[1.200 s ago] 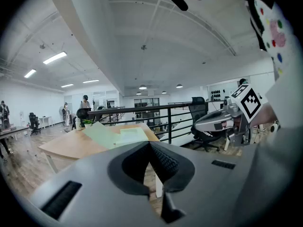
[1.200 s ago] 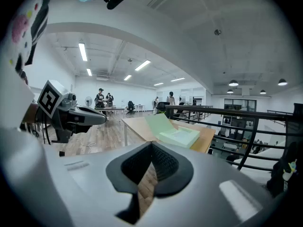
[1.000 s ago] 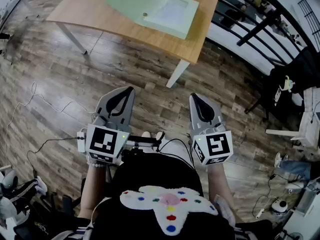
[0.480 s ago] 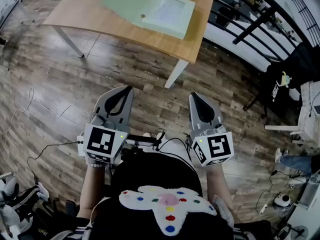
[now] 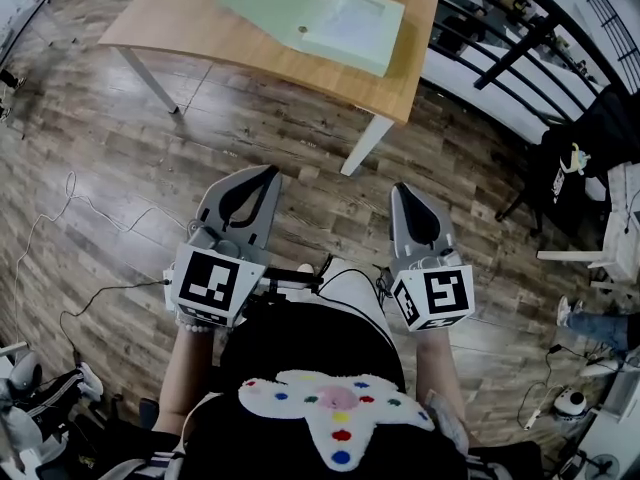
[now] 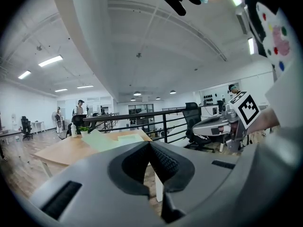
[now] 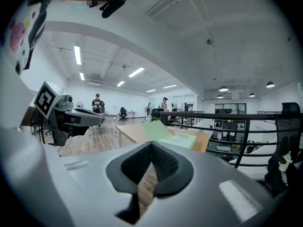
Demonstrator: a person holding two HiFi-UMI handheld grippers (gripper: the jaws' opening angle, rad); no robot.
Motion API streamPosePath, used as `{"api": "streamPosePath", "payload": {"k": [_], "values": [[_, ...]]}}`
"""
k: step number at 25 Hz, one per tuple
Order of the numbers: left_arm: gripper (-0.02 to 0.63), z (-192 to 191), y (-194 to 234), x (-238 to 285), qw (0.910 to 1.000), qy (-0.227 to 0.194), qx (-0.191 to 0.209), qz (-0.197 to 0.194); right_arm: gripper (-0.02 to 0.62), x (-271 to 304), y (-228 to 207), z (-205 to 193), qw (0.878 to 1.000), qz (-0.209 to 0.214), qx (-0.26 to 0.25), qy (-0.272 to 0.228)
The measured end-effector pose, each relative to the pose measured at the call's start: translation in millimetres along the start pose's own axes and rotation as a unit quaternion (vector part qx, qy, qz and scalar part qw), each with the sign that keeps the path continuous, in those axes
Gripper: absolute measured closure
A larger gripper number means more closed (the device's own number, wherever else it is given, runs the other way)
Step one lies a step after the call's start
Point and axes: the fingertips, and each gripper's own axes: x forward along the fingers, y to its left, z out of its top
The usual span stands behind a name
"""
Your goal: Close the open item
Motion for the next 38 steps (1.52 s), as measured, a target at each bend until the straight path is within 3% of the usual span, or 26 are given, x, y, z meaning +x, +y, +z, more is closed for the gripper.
{"api": "streamPosePath", "payload": {"k": [8,15,26,38], "values": [[0.601,-1,7,-14,1.0000,-0.003,0.000,0.009,0.588,-2,-1,-7,1.000,-0.013,0.002,0.002],[0.601,-7,21,-3,0.9995,-0.004,-0.003,0.030,0.588,17,-3,1,1.000,0.004,-0.016,-0.009],[0.600,-3,41,49,0.9995,0.004,0.000,0.030,0.588,75,-38,7,0.999,0.019,-0.034,-0.008],[0.600,2,96,135,0.9981,0.012,-0.017,0.059,0.588,168,-91,16,0.999,0.039,-0.037,-0.004]]}}
